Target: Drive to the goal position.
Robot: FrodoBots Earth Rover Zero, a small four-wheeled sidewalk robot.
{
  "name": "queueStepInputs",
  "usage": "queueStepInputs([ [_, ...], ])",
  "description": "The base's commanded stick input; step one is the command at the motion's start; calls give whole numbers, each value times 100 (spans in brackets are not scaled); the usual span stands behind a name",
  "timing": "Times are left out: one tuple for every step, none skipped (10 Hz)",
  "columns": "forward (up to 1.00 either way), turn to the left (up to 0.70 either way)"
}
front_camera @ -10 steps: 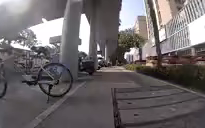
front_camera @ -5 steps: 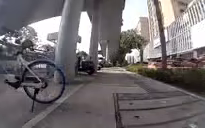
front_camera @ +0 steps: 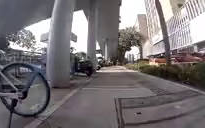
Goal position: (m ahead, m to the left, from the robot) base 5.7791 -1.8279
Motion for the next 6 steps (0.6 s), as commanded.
queueStepInputs([
  [49, -1],
  [45, 0],
  [45, 0],
  [45, 0],
  [45, 0],
  [45, 0],
])
